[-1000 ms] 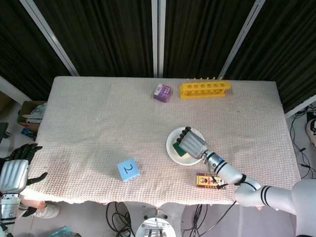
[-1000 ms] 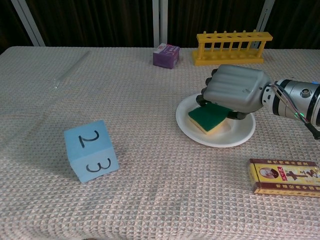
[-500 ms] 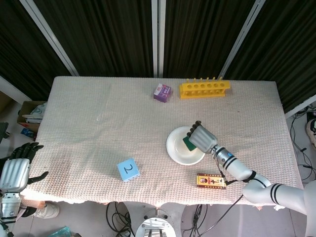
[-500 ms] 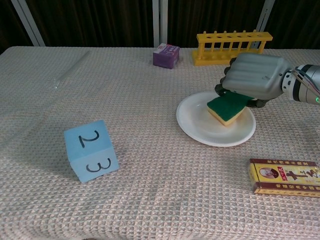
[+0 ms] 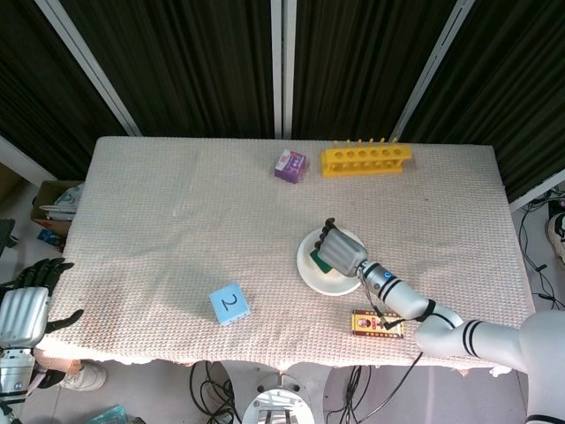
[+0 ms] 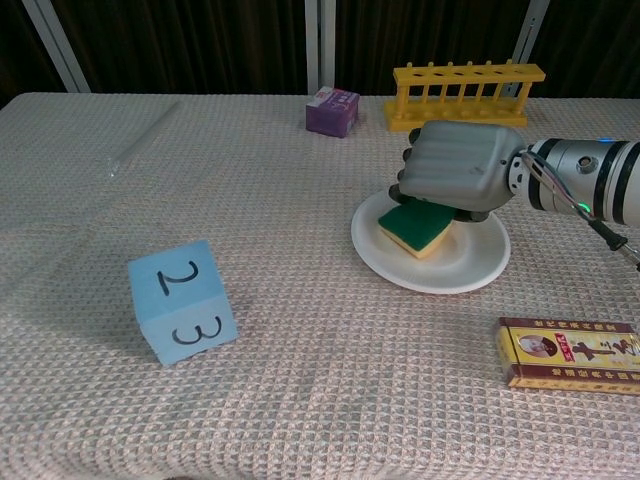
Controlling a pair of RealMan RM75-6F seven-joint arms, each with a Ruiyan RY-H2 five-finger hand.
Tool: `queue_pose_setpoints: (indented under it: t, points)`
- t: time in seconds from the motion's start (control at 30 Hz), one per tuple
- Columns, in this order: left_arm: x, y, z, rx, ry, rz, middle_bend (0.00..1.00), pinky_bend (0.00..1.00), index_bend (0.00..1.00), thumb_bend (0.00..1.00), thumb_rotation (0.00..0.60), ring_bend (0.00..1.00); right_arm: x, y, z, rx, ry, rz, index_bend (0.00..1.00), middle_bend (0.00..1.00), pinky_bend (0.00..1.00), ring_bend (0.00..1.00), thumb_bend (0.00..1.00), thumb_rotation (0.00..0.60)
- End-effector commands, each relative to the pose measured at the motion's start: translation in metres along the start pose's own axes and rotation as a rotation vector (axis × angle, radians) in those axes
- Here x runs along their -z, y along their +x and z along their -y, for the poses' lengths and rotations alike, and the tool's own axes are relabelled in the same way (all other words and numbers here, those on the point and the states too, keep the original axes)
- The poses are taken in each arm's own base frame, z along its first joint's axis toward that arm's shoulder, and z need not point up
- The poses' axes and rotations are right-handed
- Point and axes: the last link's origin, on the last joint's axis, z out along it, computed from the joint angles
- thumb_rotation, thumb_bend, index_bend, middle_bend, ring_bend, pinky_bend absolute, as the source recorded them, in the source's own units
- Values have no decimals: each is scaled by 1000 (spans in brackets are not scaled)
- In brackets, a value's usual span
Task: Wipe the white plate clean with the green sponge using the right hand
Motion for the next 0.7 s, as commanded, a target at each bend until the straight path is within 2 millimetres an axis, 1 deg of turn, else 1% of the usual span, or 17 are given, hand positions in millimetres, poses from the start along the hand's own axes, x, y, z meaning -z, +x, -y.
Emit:
queue_pose_setpoints:
  t: [0.03,0.13,0.33,0.53,0.7]
  points:
    - [0,0,0,1,-1,-2,160,168,230,0,600,119,1,3,5,-6,11,-14,681,527,262,330,752,600]
    - [0,0,0,2,-4,-2,160,168,230,0,600,119,6,2,3,-11,0,-13,682,529,254,329,751,600]
    - [-1,1,0,1,-7,-13,160,168,229,0,600,119,11,-12,-7,0,-32,35,683,530,237,329,752,600]
    - [1,2,2,2,0,-14,160,168,229,0,600,119,6,-22,-21,23,-74,74,684,530,215,329,752,600]
    - [3,1,5,4,12,-15,160,168,230,0,600,119,-3,-18,-27,15,-93,75,687,528,201,329,752,600]
